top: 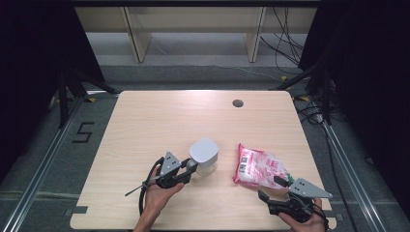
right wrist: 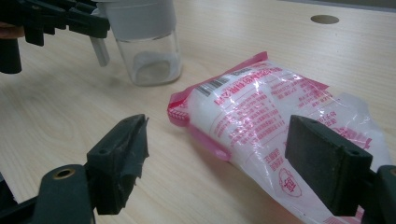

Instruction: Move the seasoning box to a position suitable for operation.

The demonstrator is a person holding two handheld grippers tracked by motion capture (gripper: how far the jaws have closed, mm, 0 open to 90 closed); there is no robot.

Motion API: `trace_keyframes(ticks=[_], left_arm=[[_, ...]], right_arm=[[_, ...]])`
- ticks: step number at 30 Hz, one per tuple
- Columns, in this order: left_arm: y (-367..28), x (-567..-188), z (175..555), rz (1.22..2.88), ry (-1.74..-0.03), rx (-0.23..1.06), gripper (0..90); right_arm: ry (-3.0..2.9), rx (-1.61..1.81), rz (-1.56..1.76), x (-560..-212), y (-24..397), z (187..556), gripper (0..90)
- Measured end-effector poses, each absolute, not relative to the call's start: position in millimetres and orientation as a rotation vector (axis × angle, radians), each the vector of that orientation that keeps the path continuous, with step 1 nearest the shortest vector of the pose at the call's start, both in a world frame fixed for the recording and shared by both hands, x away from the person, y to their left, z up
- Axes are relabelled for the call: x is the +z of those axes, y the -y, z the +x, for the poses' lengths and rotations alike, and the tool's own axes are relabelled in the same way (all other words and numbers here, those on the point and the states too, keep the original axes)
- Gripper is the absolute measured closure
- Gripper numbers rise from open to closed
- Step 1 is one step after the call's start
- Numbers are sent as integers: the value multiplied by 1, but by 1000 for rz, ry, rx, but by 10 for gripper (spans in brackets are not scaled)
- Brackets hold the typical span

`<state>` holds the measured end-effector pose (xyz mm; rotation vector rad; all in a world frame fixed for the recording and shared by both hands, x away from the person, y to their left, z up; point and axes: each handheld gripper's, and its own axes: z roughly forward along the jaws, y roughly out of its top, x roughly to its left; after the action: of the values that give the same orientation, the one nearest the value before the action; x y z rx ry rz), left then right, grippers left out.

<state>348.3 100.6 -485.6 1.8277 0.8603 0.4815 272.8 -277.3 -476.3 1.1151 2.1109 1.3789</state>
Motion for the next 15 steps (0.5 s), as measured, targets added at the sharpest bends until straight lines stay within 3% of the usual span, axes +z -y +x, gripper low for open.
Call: trace_keyframes(ticks=[15], left_arm=[[-89, -485, 361, 1859, -828, 538, 681]], right_arm=[[-2101, 1388, 1117, -477, 278, 274, 228]])
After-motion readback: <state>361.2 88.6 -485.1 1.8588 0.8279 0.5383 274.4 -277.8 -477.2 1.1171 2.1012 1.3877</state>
